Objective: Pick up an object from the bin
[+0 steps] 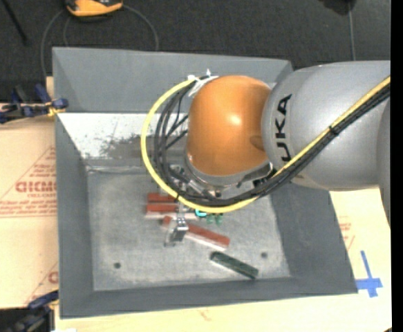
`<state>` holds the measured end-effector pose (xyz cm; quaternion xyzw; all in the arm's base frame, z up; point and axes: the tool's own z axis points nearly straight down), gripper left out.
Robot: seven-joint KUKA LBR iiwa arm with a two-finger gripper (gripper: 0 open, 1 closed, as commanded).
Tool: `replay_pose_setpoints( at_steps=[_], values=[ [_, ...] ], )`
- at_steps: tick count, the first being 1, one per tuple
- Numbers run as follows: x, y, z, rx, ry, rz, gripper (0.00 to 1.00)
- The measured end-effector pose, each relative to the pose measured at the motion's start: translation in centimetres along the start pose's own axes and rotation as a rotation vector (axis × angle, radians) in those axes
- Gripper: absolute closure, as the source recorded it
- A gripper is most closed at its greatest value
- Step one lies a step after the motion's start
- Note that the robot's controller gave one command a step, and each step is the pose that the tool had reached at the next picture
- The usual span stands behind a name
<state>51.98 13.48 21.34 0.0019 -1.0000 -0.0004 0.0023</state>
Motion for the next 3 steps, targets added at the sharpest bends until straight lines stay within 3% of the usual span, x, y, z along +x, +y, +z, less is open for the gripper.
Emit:
replay_pose_setpoints(
  at_steps=[1, 2, 3],
  values=[
    [-0.2, -0.1, -0.3, -0.001, -0.007, 0.003, 0.0],
    [-2.9, -1.2, 4.5, 0.0, -0.016, -0.048, 0.0],
    [-3.4, -1.3, 13.0, -0.008, -0.048, -0.074, 1.0]
  ],
)
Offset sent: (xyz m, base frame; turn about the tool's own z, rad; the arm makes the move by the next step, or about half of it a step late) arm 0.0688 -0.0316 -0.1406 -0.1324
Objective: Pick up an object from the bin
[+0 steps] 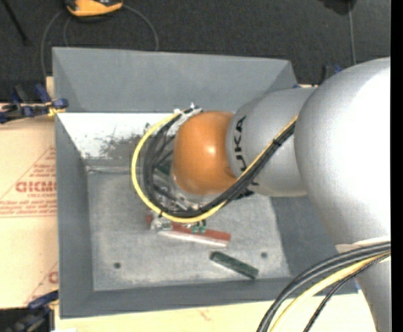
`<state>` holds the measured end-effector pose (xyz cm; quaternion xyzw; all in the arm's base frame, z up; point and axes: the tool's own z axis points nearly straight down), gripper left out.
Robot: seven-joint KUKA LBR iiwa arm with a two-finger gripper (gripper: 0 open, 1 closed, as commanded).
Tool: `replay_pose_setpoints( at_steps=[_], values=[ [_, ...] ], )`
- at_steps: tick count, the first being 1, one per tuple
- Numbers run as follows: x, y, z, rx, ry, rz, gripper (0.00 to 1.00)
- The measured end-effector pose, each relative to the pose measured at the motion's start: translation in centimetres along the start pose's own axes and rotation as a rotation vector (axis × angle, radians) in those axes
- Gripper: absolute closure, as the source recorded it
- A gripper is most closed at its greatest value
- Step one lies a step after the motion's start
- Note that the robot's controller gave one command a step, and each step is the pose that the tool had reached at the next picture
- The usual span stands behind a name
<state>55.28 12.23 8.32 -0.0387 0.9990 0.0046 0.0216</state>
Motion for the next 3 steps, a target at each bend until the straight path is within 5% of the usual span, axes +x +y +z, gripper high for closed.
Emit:
replay_pose_setpoints(
  at_steps=[1, 2, 3],
  values=[
    [0.0, 0.0, 0.0, 0.0, 0.0, 0.001, 1.0],
    [0.9, 0.1, -3.6, 0.006, 0.044, 0.002, 1.0],
    [-0.4, -6.0, -5.5, 0.009, 0.04, 0.04, 0.0]
  ],
)
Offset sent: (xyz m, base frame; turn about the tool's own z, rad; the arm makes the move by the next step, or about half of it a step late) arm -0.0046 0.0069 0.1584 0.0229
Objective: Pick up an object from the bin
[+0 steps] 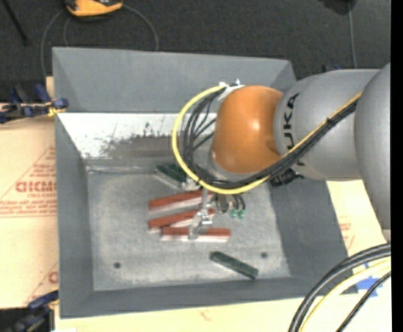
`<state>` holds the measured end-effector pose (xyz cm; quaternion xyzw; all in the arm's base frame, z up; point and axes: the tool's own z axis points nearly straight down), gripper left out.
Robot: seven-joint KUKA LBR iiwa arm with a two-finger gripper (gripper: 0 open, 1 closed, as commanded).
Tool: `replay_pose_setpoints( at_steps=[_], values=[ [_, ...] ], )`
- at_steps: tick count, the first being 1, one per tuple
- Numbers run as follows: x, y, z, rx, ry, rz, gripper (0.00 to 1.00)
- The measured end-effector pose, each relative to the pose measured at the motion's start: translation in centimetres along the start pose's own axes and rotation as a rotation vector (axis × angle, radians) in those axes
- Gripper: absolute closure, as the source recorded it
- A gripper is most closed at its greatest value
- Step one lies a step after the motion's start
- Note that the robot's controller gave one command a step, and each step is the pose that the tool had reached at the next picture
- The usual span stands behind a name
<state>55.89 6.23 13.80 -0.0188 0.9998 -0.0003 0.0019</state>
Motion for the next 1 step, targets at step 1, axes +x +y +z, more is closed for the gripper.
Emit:
replay_pose_setpoints(
  at_steps=[1],
  values=[
    [0.0, 0.05, 0.0, -0.001, 0.0, 0.001, 0.0]
  ],
)
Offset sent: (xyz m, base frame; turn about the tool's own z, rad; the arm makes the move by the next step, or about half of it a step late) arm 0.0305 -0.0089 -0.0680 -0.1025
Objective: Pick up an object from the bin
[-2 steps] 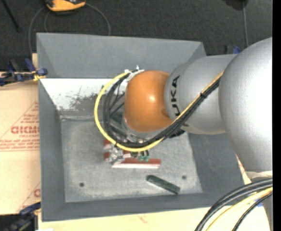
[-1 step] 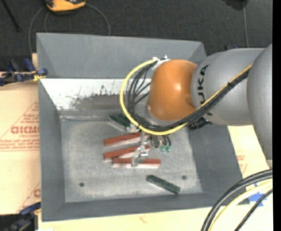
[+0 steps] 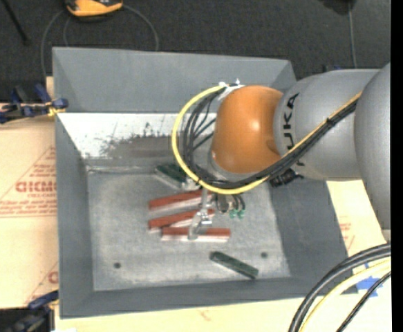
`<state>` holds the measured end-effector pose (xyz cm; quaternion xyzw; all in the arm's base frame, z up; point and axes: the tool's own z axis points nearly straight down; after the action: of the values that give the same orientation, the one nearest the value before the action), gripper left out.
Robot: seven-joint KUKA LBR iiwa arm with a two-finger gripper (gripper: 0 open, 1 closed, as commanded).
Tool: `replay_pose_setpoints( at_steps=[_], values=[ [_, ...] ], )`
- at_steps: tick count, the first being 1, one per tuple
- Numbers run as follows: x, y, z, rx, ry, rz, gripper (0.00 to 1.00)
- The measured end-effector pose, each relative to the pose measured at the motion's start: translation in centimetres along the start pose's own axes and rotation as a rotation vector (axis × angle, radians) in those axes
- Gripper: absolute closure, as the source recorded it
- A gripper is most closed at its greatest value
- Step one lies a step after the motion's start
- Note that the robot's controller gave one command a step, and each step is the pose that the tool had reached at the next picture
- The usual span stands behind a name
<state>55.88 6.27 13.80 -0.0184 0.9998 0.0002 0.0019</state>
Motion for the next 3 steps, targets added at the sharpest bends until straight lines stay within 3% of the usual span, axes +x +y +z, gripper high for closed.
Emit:
replay_pose_setpoints(
  at_steps=[1, 3],
  values=[
    [-3.59, -0.83, 5.17, -0.005, 0.01, -0.101, 1.0],
    [-2.97, -0.8, 4.74, -0.003, 0.009, -0.098, 1.0]
  ],
)
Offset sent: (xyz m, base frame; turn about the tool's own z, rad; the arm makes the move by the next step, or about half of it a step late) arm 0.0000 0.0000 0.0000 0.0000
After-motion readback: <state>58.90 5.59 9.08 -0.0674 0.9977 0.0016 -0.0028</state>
